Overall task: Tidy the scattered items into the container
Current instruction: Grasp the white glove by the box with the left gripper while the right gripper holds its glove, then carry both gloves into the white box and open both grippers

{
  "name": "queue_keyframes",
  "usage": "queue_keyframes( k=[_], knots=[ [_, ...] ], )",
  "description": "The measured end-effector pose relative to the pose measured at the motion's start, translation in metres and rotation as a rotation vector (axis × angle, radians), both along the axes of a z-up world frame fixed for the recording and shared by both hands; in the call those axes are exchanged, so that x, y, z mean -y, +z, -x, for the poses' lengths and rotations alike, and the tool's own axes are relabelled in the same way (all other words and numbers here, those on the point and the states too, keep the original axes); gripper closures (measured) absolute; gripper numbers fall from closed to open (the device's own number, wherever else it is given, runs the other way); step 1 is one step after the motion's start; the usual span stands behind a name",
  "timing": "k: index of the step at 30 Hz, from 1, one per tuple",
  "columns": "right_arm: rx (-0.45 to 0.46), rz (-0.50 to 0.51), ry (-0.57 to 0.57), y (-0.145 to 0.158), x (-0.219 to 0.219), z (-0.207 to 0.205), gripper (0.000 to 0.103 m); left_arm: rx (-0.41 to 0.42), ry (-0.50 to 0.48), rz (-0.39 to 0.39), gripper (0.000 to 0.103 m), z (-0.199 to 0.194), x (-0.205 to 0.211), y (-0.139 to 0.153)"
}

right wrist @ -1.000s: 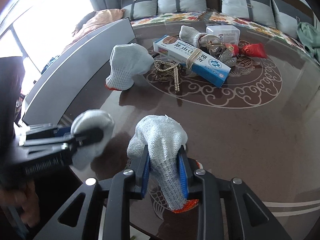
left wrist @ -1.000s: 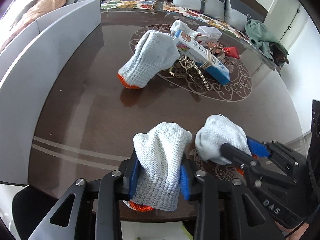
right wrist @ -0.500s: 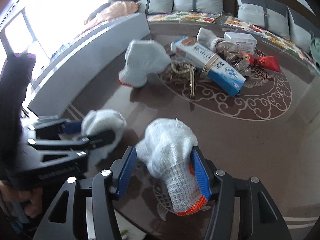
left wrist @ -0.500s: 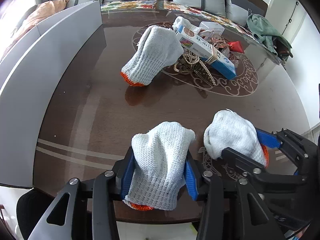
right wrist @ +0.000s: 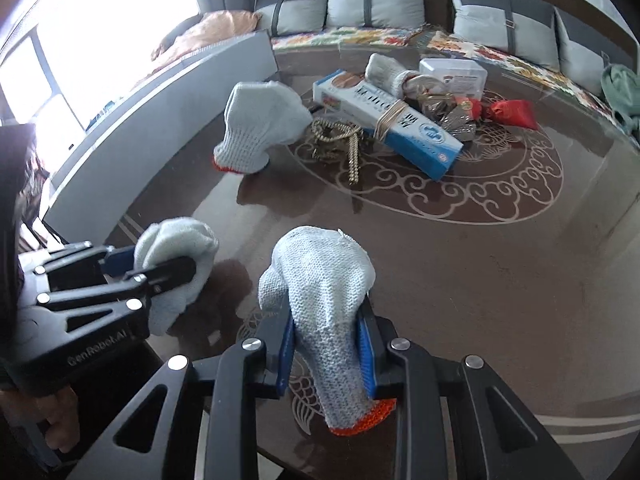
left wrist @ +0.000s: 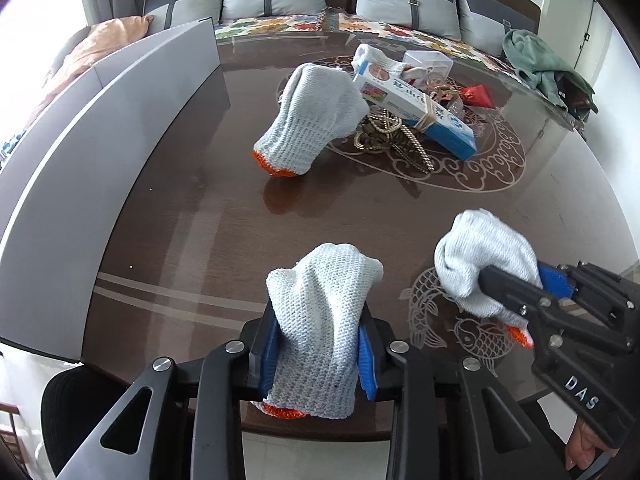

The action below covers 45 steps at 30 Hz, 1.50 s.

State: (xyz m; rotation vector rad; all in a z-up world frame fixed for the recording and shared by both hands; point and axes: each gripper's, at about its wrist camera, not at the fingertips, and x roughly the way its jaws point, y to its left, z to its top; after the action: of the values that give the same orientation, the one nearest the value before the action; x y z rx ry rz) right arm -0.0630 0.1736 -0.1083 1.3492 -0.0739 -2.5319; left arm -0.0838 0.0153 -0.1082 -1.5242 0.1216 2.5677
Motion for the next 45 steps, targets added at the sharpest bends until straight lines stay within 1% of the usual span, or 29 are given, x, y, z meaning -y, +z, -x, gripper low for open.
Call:
queue_keyframes(
  k=[4,9,13,16,20,24,28,31,33,38,42,45],
  knots=[
    [-0.013,0.005,-0.017,0.004,-0.003,-0.002,0.076,-0.017,-0.002,0.007,0.071,-0.005,-0.002,0.004],
    [-0.028,0.031,-0.023,0.013,-0.004,-0.006,0.076,-0.020,0.016,-0.050,0.071,-0.013,0.007,0.016],
    [0.001,0.064,-0.006,0.011,0.005,-0.010,0.076,-0.008,0.034,-0.087,0.071,-0.022,0.016,0.019],
    [0.010,0.078,0.025,0.016,0.019,-0.009,0.076,-0.020,0.076,-0.133,0.071,-0.021,0.035,0.031],
    [-0.035,0.098,0.087,0.044,0.052,0.000,0.076,-0.062,0.168,-0.196,0.071,-0.015,0.076,0.056],
    [-0.101,0.125,0.167,0.082,0.095,0.012,0.076,-0.120,0.248,-0.229,0.071,-0.008,0.128,0.086],
    [-0.135,0.149,0.246,0.113,0.144,0.026,0.076,-0.182,0.331,-0.199,0.071,0.000,0.190,0.113],
    [-0.127,0.180,0.296,0.128,0.187,0.042,0.076,-0.190,0.388,-0.183,0.071,0.011,0.237,0.121],
    [-0.106,0.213,0.323,0.134,0.221,0.057,0.076,-0.188,0.414,-0.168,0.071,0.020,0.265,0.123],
    [-0.055,0.243,0.340,0.129,0.293,0.095,0.076,-0.129,0.473,-0.167,0.071,0.055,0.341,0.111],
    [0.030,0.260,0.310,0.109,0.347,0.134,0.076,-0.080,0.493,-0.173,0.071,0.078,0.378,0.091],
    [0.069,0.258,0.290,0.091,0.376,0.153,0.076,-0.046,0.503,-0.184,0.071,0.092,0.402,0.077]
  ],
)
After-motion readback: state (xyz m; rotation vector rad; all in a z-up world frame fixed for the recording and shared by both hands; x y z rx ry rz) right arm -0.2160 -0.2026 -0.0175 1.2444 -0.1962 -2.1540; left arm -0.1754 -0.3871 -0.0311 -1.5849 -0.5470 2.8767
